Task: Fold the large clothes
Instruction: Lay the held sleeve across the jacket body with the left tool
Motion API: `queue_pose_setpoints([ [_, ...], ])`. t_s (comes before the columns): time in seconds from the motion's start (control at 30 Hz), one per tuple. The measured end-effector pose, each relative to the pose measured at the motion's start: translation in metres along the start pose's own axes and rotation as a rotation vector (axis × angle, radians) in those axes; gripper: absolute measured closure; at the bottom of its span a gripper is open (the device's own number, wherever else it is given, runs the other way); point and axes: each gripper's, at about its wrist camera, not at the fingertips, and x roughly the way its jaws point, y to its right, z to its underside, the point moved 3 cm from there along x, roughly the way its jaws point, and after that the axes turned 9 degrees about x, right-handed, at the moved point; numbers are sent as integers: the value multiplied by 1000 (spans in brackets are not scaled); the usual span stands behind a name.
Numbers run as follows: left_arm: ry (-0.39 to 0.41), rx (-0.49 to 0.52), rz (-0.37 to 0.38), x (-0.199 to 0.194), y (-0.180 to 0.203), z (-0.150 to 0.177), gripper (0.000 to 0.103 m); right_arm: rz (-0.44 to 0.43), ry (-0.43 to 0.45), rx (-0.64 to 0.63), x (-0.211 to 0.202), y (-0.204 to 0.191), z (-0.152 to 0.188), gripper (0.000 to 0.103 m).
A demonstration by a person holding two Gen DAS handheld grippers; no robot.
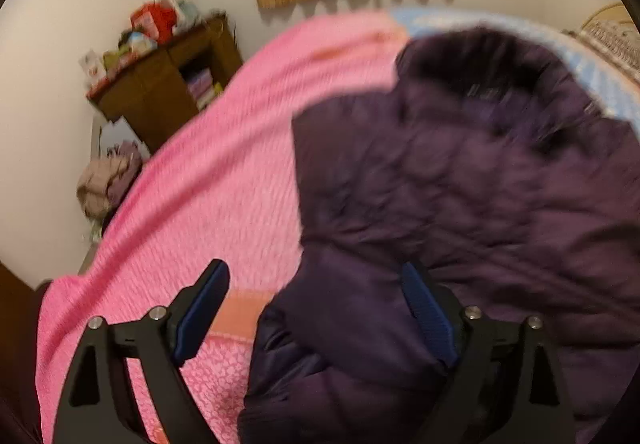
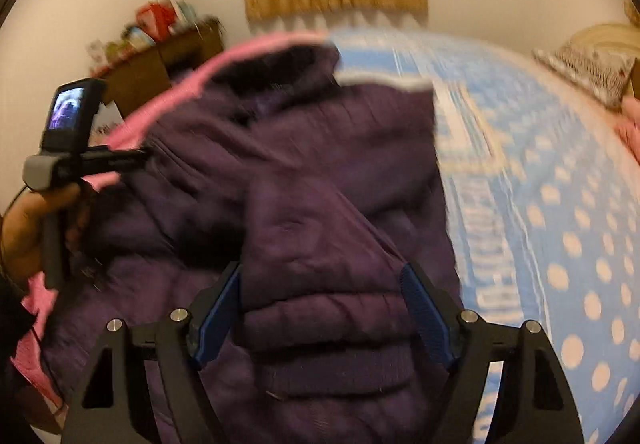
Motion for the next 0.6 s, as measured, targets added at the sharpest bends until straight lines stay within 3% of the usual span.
queue_pose_setpoints([
  [0.07,3,-6,-11,7,-4,10,0,-35,-23,-30,-1,-2,3,38],
  [0.13,-21,-52,24,8,-12,12,0,-44,-33,-66,-4,-4,-3,50],
  [0.2,-28,-73,11,9,-17,15,0,-58,-19,-56,-11,2,-18,56],
  [0.33,-18,-80,17,7,-17,19,0,2,3,-52,-19,22,-43,57],
  [0.4,-11,-78,7,5,-15,19,0,17,-66,-64,-7,25,-40,56],
  [0.5,29,-73,-28,-2,-14,17,0,66,-52,-116,1,21,-27,56],
  [0.6,88,-105,-21,-23,-19,18,3,28,-46,-119,-4,19,-19,56],
])
